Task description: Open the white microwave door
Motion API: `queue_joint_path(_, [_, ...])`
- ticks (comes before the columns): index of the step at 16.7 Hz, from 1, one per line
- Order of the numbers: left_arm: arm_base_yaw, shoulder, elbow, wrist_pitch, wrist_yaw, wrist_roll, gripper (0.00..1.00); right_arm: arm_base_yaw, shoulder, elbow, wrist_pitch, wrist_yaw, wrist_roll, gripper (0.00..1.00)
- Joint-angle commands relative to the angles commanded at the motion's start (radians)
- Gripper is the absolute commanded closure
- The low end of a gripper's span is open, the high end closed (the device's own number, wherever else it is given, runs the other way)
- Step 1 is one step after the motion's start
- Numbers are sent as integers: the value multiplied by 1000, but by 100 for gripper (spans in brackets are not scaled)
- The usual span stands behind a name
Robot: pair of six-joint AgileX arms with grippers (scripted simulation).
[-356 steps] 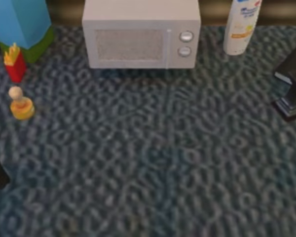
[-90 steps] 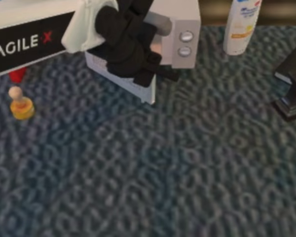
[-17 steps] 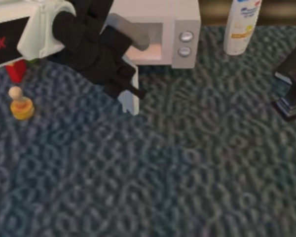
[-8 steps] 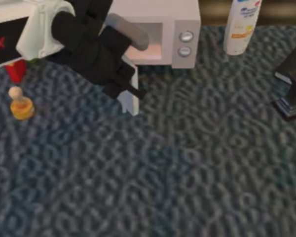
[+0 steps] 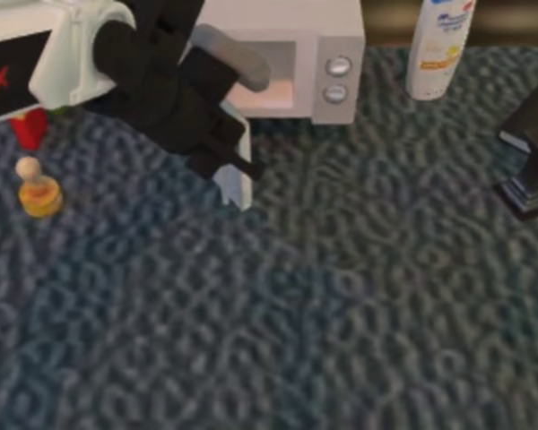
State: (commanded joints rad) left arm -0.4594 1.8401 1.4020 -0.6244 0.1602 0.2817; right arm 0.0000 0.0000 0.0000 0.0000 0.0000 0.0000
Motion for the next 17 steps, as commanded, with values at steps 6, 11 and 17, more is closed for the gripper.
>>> queue_joint_path(6, [-2,3,-5,-1,7,1,100,0,0,0,0,0,0,0])
queue_joint_path(11, [43,-23,-28,-20,61,115,100,0,0,0,0,0,0,0])
queue_joint_path(17, [71,-39,-45,-33,97,185,100,0,0,0,0,0,0,0])
